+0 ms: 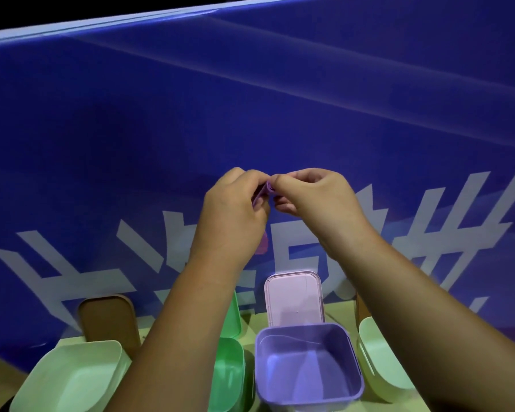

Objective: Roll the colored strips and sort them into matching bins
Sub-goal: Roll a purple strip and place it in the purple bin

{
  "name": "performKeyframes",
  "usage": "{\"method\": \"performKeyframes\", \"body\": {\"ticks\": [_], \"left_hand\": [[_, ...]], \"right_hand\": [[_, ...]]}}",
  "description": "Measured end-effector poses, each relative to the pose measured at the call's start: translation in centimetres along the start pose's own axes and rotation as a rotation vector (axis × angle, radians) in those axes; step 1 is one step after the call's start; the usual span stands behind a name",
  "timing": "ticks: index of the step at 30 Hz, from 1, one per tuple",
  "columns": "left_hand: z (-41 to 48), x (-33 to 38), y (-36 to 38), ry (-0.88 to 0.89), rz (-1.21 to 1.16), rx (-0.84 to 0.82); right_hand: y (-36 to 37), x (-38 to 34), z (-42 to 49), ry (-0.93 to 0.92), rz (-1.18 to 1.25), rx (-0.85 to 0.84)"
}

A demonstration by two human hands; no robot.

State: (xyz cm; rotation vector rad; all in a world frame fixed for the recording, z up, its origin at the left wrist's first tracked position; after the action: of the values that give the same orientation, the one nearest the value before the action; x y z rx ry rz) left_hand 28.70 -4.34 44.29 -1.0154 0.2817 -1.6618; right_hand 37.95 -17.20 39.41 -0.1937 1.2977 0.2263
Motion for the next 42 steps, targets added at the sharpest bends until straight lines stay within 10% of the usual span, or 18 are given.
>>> {"method": "performKeyframes", "body": {"ticks": [42], "left_hand": [[-3.9,-2.8,3.6,-0.526,-0.977,-0.142]], "right_hand": [[-1.9,1.0,-3.6,0.009,0.073,-0.109]]}}
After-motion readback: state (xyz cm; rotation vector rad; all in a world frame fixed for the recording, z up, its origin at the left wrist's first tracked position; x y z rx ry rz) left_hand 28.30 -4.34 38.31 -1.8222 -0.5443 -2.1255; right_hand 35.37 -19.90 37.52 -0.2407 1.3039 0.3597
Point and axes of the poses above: each hand's wrist, its own z-axis towards the middle knuckle, its own y-axis out of the palm, x = y × z, the point moved 10 cm from there along z, towards the middle knuckle, and after that the axes turned 6 degrees about -y, right-handed, at the moved point
